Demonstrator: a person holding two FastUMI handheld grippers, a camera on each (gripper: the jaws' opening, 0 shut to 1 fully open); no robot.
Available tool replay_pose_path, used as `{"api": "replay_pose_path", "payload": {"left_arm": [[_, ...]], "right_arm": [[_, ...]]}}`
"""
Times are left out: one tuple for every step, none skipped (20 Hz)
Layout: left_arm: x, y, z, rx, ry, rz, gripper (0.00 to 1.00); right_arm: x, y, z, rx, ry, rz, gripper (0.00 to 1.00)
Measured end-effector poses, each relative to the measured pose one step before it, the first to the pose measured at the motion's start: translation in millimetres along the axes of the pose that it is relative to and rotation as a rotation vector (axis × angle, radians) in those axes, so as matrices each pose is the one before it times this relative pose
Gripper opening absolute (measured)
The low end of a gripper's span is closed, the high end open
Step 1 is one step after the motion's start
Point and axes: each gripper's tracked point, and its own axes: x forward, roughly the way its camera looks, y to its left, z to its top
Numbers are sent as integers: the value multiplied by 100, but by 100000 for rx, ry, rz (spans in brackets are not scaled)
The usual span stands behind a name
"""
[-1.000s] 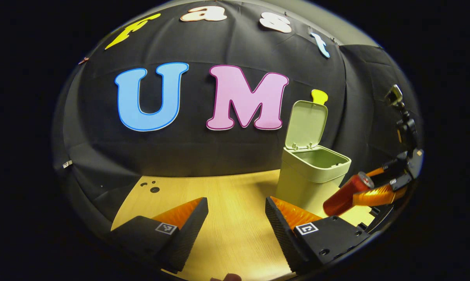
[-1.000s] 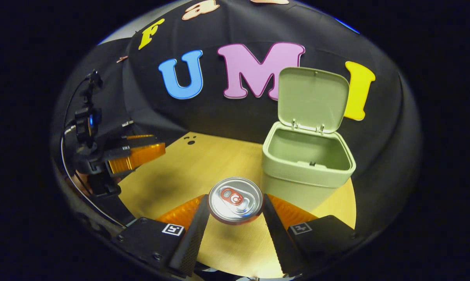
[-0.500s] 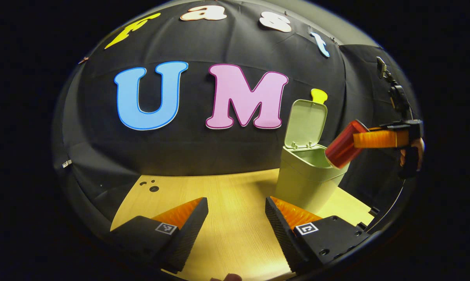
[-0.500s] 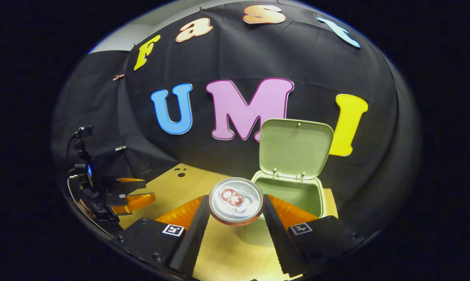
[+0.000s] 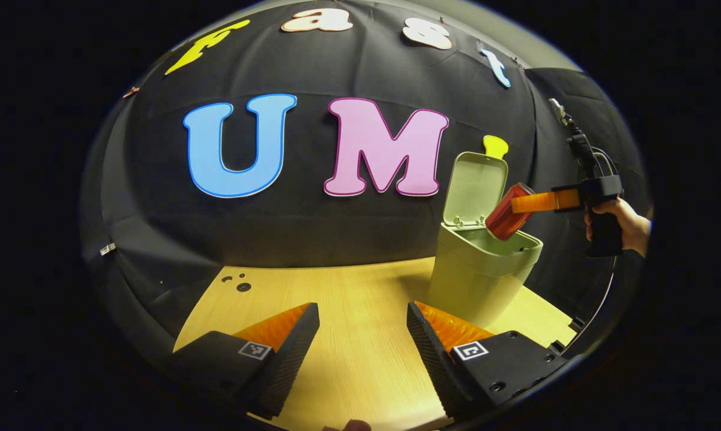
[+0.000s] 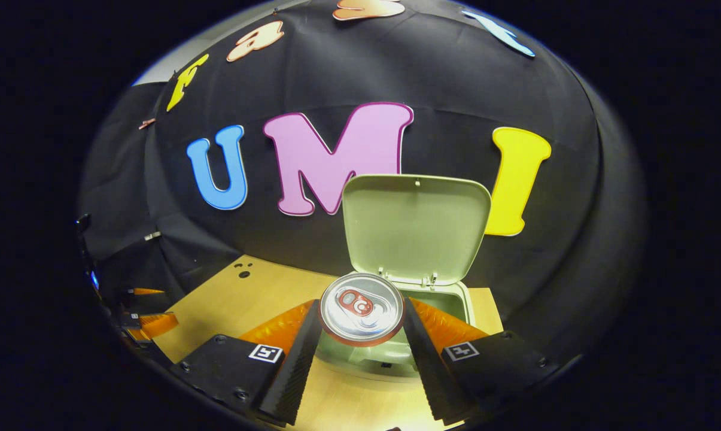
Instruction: Press the lid of the desktop garbage bin to open it, pick up the crumpled paper on the desktop and throw it into the bin, then pick up the pop can on the desktop and drop it into the bin, and finally close the garbage bin lid.
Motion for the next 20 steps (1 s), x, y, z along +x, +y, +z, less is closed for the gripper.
{"api": "replay_pose_path", "payload": {"left_arm": [[-51,152,-107,-274,75,397,95],[-35,164,-25,-275,114,609,94],[26,169,-100,-369,241,501,95],[-47,139,10,-461,69,725,95],[-5,154,-17,-514,-51,626,95],[-87,153,71,-416,16,652,94],[-49,44,-136,-291,121,435,94],[-8,33,-41,-164,122,358,94],[-76,192,-26,-115,24,524,94],[16,215,-14,-238,51,514,94],[-16,71,-12,-403,108,488,94],[-16,47,-79,-449,207,356,95],[28,-2,-80,-393,149,327,95],[55,96,14,-352,144,426,95],[-11,84,-59,-311,135,404,94],[236,-301,-556,-152,85,250,94],[-72,59,-63,-15,-6,394,94],[42,-41,50,-5,53,144,95],[25,64,-38,51,-13,339,95],[-11,22,98,-2,-42,193,95]], "right_arm": [[628,-191,-458,-552,1840,-23,82],[710,-275,-420,-589,1466,-596,82],[627,-302,-551,-234,2322,-580,82],[663,-48,-635,236,2675,-174,83],[622,-175,-760,550,2977,-443,82],[606,-72,-672,637,3010,-359,83],[584,-13,-505,521,1906,-196,82],[521,35,-524,462,2169,145,83],[419,-104,-466,232,2034,-172,83],[359,-193,-436,99,1799,-513,83],[346,-128,-294,188,1717,-74,83],[443,86,-378,592,1608,608,83],[295,99,-410,852,1762,892,83],[296,21,-323,879,1434,386,83],[370,-23,-252,573,879,263,83],[261,-144,-344,601,1344,230,83],[196,12,-256,814,1047,532,83],[220,117,-227,960,1018,545,84],[218,6,35,605,357,531,84],[192,-40,-125,261,544,217,84]]}}
